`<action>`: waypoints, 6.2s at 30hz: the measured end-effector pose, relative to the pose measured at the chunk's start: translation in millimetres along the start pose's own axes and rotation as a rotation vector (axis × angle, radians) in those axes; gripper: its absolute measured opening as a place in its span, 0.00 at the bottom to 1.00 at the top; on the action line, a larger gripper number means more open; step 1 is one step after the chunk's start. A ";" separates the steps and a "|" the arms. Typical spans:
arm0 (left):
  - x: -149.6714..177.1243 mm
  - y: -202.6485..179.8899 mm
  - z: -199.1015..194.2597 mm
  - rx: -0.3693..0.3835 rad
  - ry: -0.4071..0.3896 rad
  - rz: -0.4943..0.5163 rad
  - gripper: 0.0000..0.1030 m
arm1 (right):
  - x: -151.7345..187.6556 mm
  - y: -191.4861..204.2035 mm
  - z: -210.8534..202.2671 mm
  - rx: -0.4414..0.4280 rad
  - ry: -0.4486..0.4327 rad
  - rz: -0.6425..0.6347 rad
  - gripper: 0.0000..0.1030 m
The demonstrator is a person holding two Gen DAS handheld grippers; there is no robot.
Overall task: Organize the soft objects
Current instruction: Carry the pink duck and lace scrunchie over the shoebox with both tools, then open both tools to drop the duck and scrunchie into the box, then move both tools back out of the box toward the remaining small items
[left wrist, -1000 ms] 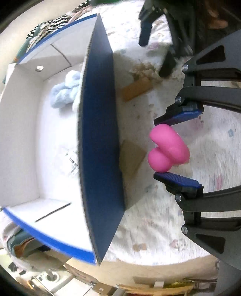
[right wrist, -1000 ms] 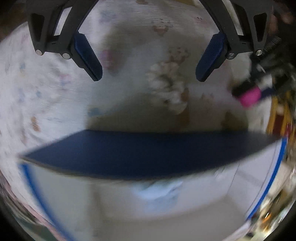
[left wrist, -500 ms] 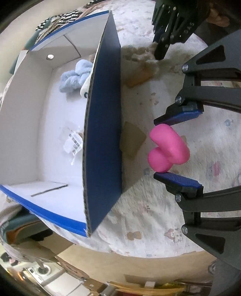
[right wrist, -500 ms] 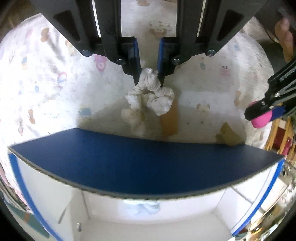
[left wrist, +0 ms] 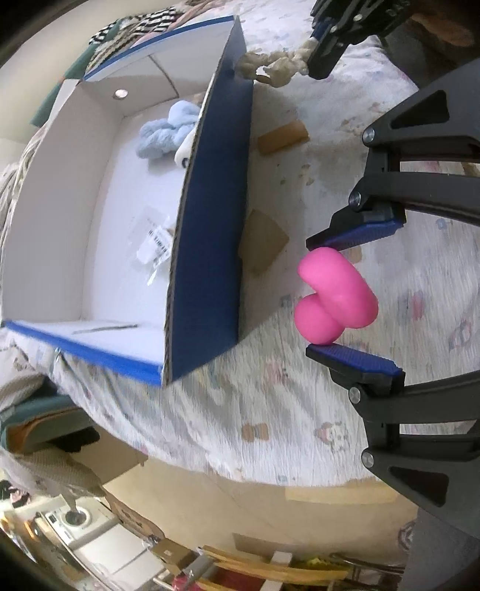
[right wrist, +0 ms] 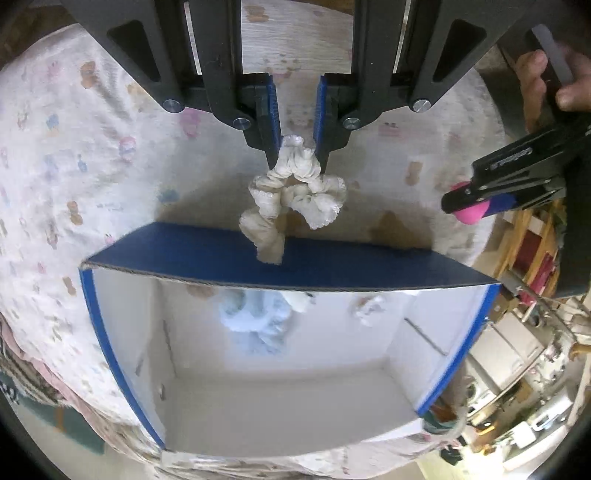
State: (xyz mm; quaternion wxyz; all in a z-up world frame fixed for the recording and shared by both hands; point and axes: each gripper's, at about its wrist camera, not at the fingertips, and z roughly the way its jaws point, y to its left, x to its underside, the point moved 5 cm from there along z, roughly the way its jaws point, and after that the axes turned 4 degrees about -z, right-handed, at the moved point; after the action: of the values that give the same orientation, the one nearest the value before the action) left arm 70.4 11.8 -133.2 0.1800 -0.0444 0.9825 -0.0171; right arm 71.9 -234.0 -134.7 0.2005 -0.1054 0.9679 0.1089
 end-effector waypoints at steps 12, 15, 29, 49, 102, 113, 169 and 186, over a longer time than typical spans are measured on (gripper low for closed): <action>-1.5 7.8 0.5 -0.066 -0.050 -0.032 0.45 | -16.5 73.8 -9.3 -0.114 -0.102 -0.167 0.17; -1.4 8.4 -3.6 -0.078 -0.068 -0.037 0.45 | -17.2 77.7 -13.6 -0.120 -0.118 -0.177 0.17; -13.8 -2.3 -58.8 -0.105 -0.308 -0.037 0.45 | -36.5 60.2 -34.6 -0.115 -0.238 -0.091 0.17; -67.1 -21.1 -95.0 -0.079 -0.438 -0.012 0.45 | -83.0 17.5 -66.3 -0.082 -0.397 -0.005 0.17; -143.2 -74.1 33.1 0.010 -0.154 0.110 0.45 | -129.0 -35.4 49.8 -0.007 -0.076 0.101 0.17; -136.5 -80.1 35.1 0.025 -0.131 0.120 0.46 | -128.2 -37.2 48.1 -0.027 -0.084 0.121 0.21; -85.3 -15.1 -57.4 -0.022 -0.264 0.002 0.68 | -95.4 -15.6 -12.1 0.039 -0.244 0.113 0.98; -42.2 10.7 -46.7 -0.063 -0.201 -0.058 0.68 | -60.8 -4.6 -19.4 0.038 -0.218 0.129 0.98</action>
State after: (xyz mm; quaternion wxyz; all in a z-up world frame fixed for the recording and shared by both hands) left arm 92.3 27.2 -75.2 0.2757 -0.0799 0.9578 0.0132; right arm 120.5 -233.6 -93.0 0.2989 -0.0265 0.9471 0.1140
